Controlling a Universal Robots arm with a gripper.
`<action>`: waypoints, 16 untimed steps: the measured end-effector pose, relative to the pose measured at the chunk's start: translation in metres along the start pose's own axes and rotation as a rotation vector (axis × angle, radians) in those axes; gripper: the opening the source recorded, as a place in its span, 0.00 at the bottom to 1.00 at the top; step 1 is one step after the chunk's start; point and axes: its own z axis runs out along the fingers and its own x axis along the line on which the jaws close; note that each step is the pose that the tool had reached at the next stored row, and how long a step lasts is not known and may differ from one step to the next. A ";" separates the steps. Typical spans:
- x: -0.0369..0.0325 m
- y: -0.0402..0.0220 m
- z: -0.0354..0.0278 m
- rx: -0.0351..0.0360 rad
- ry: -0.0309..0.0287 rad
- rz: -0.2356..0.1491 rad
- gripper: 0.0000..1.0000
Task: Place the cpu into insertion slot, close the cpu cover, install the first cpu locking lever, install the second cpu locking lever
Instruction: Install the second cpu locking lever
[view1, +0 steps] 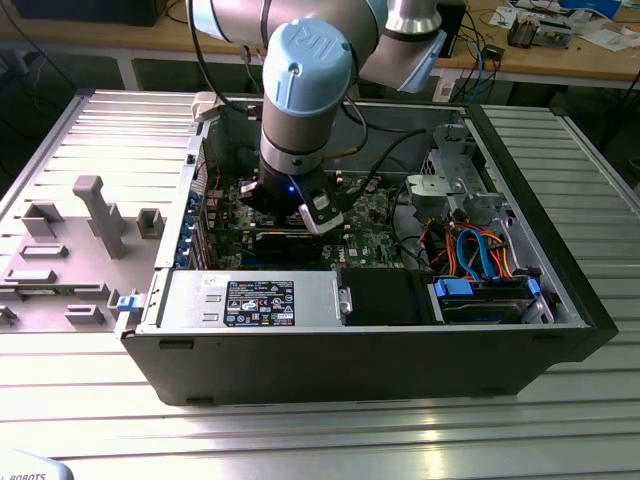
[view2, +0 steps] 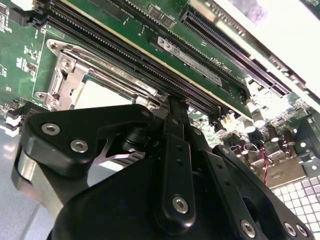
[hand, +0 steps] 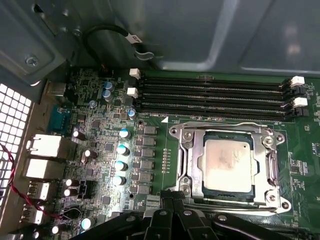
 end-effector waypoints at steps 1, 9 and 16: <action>0.0001 -0.0002 0.0008 -0.0044 -0.0003 0.000 0.11; 0.0020 -0.0005 0.0020 0.0083 0.0005 0.001 0.11; 0.0073 0.0037 -0.0077 0.0077 0.0005 0.001 0.11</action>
